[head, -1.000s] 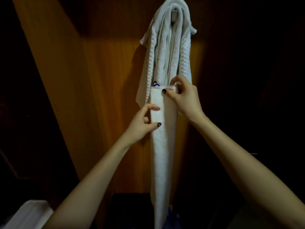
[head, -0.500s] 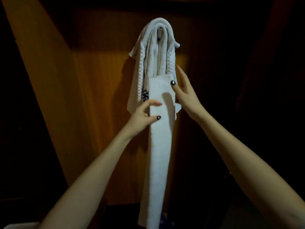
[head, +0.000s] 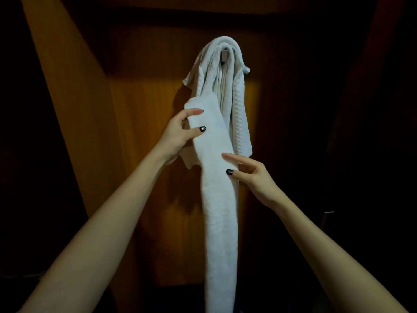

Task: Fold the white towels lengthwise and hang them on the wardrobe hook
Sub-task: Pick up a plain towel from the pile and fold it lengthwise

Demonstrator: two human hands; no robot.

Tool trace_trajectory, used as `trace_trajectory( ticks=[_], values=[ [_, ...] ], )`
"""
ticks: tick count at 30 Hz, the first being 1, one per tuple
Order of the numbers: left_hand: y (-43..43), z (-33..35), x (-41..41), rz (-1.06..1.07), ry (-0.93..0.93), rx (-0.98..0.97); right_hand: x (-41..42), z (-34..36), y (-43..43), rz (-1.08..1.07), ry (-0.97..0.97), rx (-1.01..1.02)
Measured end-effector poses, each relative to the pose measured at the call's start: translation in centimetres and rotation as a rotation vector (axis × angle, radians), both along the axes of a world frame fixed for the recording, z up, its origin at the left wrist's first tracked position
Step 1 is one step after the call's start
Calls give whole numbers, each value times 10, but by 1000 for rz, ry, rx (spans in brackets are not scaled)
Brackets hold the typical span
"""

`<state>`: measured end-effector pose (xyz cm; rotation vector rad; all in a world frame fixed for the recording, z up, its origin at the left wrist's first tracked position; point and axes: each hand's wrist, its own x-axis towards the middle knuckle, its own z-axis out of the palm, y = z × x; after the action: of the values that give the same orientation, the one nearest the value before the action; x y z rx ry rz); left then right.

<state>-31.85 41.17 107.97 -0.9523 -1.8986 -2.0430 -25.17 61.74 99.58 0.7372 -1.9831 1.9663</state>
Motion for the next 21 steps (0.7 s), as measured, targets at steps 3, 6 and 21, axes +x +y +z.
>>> trace_trajectory(
  ticks=[3,6,21],
  values=[
    [-5,2,3,-60,-31,41,3,9,-5,-72,75,20],
    [-9,3,9,-76,-71,59,5,21,-12,-92,104,10],
    [-6,36,78,154,208,-390,39,20,-20,-237,62,-39]
  ],
)
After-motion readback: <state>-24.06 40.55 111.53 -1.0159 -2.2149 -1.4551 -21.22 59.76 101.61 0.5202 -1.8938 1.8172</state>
